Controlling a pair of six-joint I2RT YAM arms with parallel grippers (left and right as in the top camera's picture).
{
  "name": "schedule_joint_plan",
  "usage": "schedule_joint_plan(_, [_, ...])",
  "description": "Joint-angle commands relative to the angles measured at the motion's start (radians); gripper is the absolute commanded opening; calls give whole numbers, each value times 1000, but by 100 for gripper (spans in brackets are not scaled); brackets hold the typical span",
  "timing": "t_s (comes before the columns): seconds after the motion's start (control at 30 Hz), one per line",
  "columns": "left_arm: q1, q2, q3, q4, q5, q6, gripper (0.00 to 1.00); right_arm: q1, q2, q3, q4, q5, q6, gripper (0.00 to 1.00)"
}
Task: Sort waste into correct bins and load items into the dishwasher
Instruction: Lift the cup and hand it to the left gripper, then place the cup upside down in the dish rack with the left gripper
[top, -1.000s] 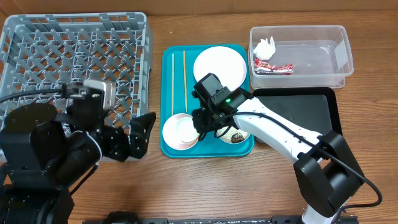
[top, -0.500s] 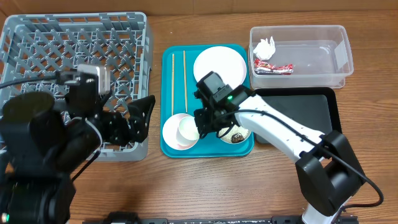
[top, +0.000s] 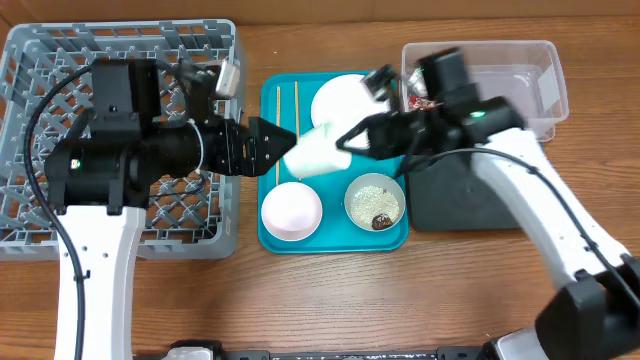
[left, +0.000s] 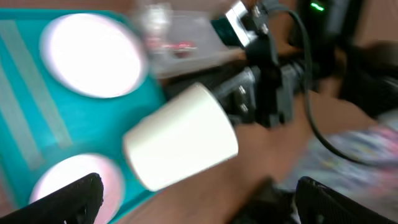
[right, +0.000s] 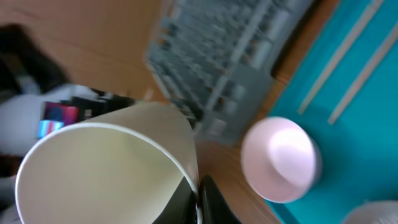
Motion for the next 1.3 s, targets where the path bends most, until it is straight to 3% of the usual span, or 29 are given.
schedule_joint_plan(0.0, [13,5,2,3,287,118,100,-24,-60,33,32,-261,-38,4])
schedule_joint_plan(0.4, [10,8,2,2,484,150,100,-12,-96,33,374,-539,177,4])
schedule_joint_plan(0.73, [-10,8,2,3,513,150,99,0,-101,33,549,-434,366,4])
schedule_joint_plan(1.17, [-37,8,2,3,512,146,76,61,-101,33,547,-349,366,4])
schedule_joint_plan(1.2, [-37,8,2,3,512,146,76,61,-101,33,548,-349,366,6])
schedule_joint_plan(1.27, [-37,8,2,2,507,146,74,61,-101,33,548,-348,366,24])
